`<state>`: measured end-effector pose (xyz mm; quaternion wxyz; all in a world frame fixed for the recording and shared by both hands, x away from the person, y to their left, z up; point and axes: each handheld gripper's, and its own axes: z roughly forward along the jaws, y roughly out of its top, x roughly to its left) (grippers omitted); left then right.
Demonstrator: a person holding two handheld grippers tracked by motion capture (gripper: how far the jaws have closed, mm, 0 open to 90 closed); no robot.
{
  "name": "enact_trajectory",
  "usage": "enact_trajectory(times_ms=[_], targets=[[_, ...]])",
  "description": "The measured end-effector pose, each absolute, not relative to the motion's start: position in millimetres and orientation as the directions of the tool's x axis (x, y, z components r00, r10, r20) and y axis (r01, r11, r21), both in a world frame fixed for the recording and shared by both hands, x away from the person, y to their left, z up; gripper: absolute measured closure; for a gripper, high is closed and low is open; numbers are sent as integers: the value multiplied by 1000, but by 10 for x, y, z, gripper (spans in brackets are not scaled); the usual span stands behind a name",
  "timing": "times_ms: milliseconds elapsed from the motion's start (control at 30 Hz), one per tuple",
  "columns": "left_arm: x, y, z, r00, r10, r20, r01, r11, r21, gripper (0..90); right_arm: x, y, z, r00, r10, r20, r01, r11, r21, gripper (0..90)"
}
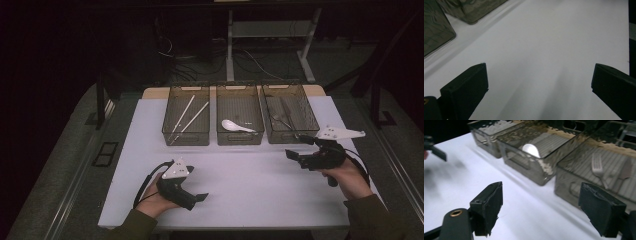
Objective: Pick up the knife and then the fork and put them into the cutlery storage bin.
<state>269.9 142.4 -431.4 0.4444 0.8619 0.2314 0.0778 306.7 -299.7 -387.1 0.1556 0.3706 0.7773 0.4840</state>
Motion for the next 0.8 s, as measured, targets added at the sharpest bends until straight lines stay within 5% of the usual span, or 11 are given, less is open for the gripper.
enact_trajectory(times_ms=[800], targets=[[2692, 1432, -4319, 879, 470, -77, 334, -492, 804, 5, 2566, -3002, -4417, -724, 673, 148, 443, 290, 848, 177]])
